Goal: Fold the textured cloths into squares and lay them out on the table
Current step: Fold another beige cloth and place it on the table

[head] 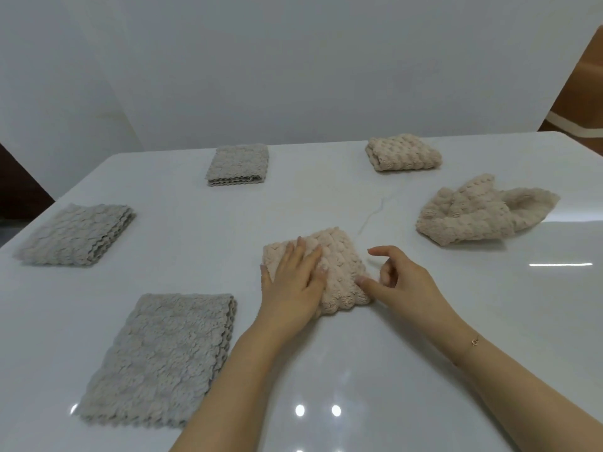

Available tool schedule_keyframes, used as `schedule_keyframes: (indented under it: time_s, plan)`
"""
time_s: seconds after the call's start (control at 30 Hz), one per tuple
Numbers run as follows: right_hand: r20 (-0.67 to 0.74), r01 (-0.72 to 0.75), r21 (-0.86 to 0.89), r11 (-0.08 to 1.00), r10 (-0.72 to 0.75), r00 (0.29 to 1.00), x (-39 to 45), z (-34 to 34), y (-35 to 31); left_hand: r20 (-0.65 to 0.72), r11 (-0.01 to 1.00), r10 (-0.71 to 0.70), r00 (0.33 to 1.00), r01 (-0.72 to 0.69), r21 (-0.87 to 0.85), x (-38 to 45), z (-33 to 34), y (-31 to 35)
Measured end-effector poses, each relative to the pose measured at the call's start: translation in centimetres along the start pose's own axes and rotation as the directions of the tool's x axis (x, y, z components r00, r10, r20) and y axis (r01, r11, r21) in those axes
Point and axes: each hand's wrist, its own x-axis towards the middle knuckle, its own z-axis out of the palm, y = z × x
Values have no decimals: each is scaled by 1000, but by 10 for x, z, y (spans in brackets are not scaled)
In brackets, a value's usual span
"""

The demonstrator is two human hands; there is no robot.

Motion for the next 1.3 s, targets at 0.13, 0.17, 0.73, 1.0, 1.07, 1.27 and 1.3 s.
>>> schedule_keyframes:
  time_s: [0.13, 0.17, 0.73, 1.0, 1.07, 1.27, 1.3]
  plan:
    - [10, -75, 12, 997, 75, 997, 13, -8, -5, -346, 945, -90, 934, -29, -325, -23, -21, -2]
    - [32, -81, -30, 996, 82, 996, 18, -8, -9, -390, 938, -146, 909, 2, -347, -26, -23, -3]
    - [263, -331, 283, 900, 259, 929, -5, -51, -20, -50, 464, -311, 949, 105, -880, -37, -1, 35]
    - [119, -367, 315, 875, 347, 930, -82, -118, 3, 26, 530, -135, 991, 94, -843, -59, 41, 81]
    - [77, -375, 316, 872, 370, 926, -98, -131, 11, 73, 550, -94, 993, 113, -828, -62, 52, 90]
    - [-11, -394, 327, 859, 420, 907, -127, -159, 31, 138, 610, -2, 990, 111, -784, -67, 83, 113]
    - [-37, -395, 321, 861, 428, 903, -128, -161, 35, 123, 635, 8, 992, 90, -767, -67, 87, 115]
